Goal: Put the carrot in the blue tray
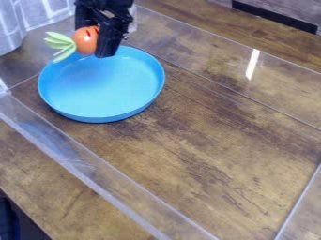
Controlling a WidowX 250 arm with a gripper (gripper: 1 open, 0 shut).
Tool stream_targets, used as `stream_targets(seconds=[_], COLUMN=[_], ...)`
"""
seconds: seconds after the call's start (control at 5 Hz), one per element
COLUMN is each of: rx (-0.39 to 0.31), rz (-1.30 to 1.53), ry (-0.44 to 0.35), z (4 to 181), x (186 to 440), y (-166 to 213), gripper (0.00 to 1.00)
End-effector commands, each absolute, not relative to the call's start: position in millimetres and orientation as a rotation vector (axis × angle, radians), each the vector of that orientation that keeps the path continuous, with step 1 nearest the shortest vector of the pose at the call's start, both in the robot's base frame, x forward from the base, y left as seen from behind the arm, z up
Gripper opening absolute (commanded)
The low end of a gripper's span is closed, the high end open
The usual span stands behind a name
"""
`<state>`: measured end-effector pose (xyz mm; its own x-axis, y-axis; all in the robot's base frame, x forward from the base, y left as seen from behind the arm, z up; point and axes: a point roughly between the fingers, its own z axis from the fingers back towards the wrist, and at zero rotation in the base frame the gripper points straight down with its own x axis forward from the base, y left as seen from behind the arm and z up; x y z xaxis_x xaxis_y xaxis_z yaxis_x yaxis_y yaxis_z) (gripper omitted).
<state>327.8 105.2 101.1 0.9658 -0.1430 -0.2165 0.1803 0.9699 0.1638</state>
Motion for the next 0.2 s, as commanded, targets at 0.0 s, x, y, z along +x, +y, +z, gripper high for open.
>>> stream_targets(seconds=[0.0], rx=[0.211], rz=[-0.146], ry=[0.149], z=[122.8], x=[332.7], y=[114.7], gripper=[0.00])
